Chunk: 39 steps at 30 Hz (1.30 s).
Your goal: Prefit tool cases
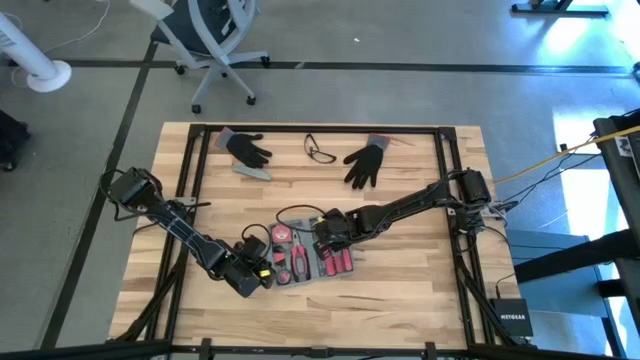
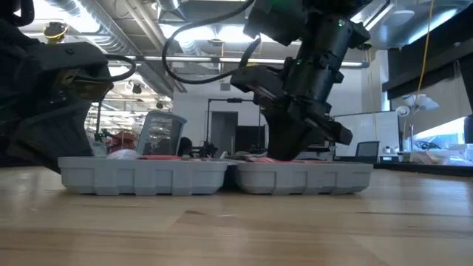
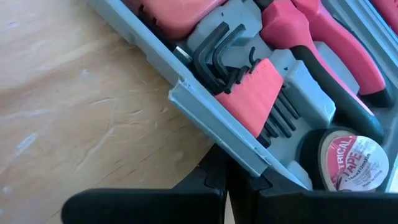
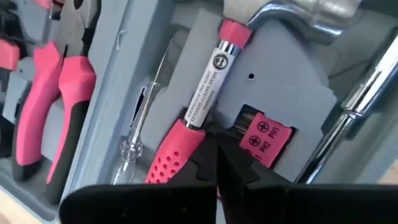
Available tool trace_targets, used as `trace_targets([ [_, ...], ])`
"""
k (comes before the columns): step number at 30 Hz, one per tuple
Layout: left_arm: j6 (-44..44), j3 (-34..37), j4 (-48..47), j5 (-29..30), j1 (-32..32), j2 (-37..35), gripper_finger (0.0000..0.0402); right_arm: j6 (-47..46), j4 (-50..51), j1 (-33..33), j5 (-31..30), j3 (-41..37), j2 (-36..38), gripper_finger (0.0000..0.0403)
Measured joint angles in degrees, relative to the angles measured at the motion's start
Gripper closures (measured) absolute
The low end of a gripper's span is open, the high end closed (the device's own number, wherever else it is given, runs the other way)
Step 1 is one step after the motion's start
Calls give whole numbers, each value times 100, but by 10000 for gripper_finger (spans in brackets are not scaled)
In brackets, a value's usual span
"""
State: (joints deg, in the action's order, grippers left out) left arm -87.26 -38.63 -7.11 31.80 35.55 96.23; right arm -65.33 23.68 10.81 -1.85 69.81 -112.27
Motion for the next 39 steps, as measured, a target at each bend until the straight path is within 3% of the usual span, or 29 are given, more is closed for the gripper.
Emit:
trace_targets([
  [8,4,-2,44,52,2,10,402,861,1052,-86,-11,231,351,403],
  [14,46,-2,55,67,0,11,402,840,1516,-289,-610,244,1029,403],
  [27,344,-2,52,5,0,9,401,559,1588,-483,-480,242,1217,402],
  [32,203,-3,42,-102,-3,2,402,562,2170,-483,-546,242,1217,402],
  [39,-72,-4,32,-176,-18,0,401,1095,3360,-483,-760,237,1217,349],
])
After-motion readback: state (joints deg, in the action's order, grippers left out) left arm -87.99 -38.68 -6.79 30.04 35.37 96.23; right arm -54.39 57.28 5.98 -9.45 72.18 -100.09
